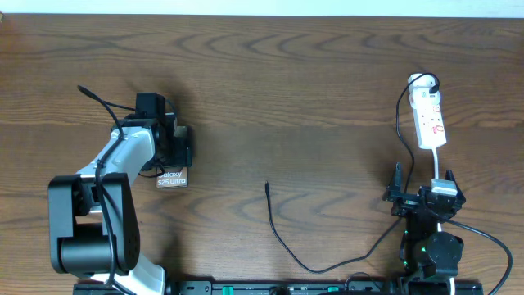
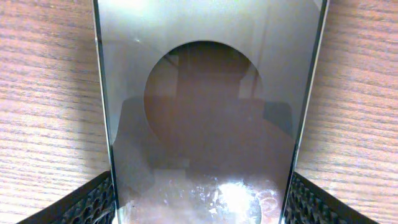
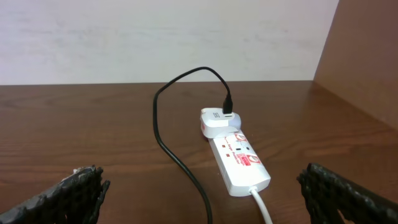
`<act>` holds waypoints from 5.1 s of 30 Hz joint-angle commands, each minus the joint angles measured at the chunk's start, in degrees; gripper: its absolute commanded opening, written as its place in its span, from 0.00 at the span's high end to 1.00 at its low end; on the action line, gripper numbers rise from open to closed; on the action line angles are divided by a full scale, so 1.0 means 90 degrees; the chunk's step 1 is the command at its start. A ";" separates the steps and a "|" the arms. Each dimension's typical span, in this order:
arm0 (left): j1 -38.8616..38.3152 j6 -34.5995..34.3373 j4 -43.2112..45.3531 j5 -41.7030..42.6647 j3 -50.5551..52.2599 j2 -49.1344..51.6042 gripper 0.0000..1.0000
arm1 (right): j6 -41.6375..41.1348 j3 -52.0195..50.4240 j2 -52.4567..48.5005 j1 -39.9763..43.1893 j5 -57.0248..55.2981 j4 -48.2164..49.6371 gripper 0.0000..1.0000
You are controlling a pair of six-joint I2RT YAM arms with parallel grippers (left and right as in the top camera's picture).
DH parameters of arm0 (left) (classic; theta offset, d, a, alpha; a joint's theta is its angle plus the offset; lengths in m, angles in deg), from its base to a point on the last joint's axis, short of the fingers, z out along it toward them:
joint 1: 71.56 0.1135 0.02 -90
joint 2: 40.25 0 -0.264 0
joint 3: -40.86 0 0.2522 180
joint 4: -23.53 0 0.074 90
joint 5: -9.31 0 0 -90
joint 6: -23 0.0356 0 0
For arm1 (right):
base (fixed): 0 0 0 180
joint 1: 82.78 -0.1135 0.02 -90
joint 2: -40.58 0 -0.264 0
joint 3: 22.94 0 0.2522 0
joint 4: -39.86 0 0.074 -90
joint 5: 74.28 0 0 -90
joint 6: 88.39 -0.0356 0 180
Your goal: Plug charger to phone and switch on socket
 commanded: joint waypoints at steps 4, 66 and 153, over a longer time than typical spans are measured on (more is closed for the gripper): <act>0.0002 0.0015 0.0034 0.0410 0.0053 -0.0561 0.78 | 0.0051 -0.0007 0.0024 -0.0112 -0.0044 -0.0027 0.01; 0.0000 -0.0005 -0.0117 0.0408 0.0153 -0.0197 0.20 | 0.0049 -0.0007 0.0024 -0.0112 -0.0041 -0.0027 0.01; -0.0005 0.1358 0.0503 0.0294 0.0153 0.0197 0.01 | 0.0049 -0.0007 0.0024 -0.0112 -0.0041 -0.0027 0.01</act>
